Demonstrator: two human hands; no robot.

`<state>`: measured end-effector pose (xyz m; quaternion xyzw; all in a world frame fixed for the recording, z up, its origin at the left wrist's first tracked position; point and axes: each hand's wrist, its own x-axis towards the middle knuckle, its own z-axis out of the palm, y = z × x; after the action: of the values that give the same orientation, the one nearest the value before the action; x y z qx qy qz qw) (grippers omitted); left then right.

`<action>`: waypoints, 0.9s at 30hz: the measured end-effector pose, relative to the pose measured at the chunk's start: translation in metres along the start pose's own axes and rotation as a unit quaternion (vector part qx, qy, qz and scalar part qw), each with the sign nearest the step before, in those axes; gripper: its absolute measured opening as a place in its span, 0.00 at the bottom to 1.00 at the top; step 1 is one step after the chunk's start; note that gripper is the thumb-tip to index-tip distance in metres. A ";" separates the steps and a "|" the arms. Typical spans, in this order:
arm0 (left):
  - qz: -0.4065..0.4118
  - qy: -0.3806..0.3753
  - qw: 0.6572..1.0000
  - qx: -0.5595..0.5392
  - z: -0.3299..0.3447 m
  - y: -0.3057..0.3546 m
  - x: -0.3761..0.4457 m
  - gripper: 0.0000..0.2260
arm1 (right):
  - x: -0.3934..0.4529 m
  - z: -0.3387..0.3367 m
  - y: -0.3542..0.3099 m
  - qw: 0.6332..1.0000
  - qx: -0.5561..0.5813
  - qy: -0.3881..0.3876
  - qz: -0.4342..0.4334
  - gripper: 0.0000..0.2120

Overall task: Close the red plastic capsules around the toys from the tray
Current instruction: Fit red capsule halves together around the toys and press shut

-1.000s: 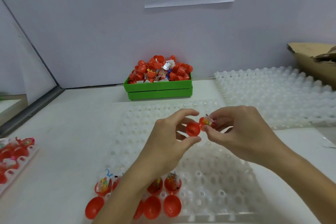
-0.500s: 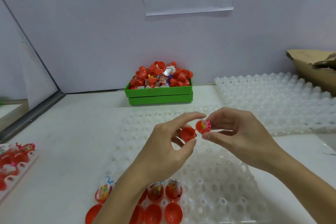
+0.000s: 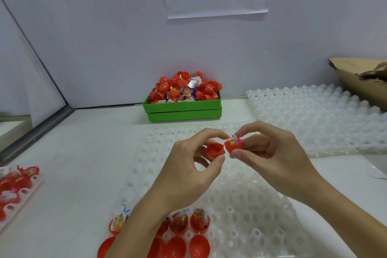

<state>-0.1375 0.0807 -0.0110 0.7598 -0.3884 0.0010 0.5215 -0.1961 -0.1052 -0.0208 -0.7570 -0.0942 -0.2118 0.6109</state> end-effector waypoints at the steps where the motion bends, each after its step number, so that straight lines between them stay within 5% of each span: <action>1: 0.000 0.000 1.000 0.002 0.000 0.000 0.000 0.14 | 0.000 0.000 0.000 1.000 0.000 0.001 0.000 0.13; 7: -0.018 0.016 0.999 -0.038 0.001 -0.003 0.001 0.21 | 0.001 0.000 0.001 0.999 -0.037 0.008 -0.020 0.17; 11: -0.043 0.048 0.995 -0.082 0.001 -0.005 0.003 0.16 | 0.004 -0.003 0.003 0.990 -0.119 0.033 -0.063 0.18; 17: -0.035 0.056 0.995 -0.081 0.001 -0.004 0.004 0.14 | 0.004 -0.009 0.002 0.926 -0.306 -0.002 -0.219 0.12; 27: -0.021 0.062 0.995 -0.074 0.008 -0.005 0.003 0.15 | 0.000 -0.012 0.002 0.862 -0.430 -0.056 -0.264 0.10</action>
<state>-0.1358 0.0731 -0.0177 0.7257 -0.3389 0.0085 0.5987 -0.1976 -0.1176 -0.0200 -0.9019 -0.2242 -0.3417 0.1401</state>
